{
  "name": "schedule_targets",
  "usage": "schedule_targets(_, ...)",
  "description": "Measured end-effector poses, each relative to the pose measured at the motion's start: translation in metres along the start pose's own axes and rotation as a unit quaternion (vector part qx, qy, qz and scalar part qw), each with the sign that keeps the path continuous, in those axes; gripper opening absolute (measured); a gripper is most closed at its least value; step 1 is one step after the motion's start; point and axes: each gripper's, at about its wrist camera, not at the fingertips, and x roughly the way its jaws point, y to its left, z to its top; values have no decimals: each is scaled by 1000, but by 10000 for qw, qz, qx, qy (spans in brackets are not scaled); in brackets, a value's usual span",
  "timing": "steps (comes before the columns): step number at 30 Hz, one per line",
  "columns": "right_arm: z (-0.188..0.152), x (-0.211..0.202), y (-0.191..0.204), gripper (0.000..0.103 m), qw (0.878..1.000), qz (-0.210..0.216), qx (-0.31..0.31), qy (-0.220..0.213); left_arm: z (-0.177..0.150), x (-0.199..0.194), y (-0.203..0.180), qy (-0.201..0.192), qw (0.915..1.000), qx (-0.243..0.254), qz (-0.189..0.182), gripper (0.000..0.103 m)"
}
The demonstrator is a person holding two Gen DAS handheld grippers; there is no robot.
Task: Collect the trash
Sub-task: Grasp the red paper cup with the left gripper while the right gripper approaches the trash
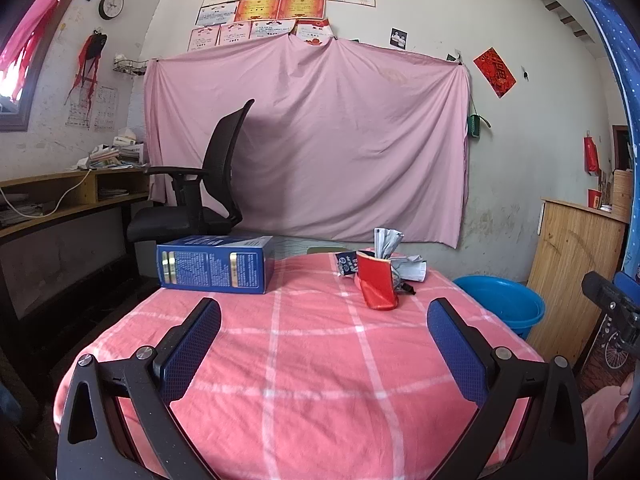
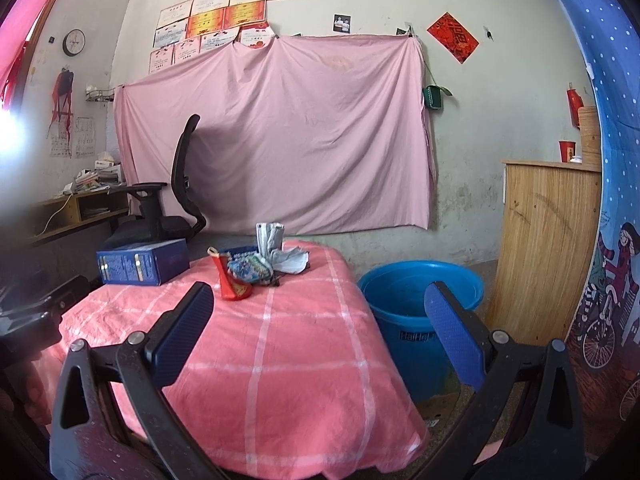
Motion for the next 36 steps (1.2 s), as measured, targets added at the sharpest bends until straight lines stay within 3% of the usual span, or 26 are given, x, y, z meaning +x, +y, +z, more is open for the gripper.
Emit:
schedule_targets(10, 35, 51, -13, 103, 9996, 74, -29, -258, 31, 61, -5, -81, 9998, -171, 41, 101)
schedule_targets(18, 54, 104, -10, 103, 9985, 322, -235, -363, 47, 111, -12, -128, 9999, 12, -83, 101)
schedule_targets(29, 54, 176, -19, 103, 9981, 563, -247, 34, 25, 189, -20, 822, 9952, -130, -508, 100)
schedule_targets(31, 51, 187, -21, 103, 9977, 591, -267, 181, 21, 202, -22, 1008, 9932, -164, -561, 98)
schedule_targets(36, 41, 216, -21, 103, 9942, 759, -295, 706, 14, 228, -23, 1495, 9855, -306, -744, 71)
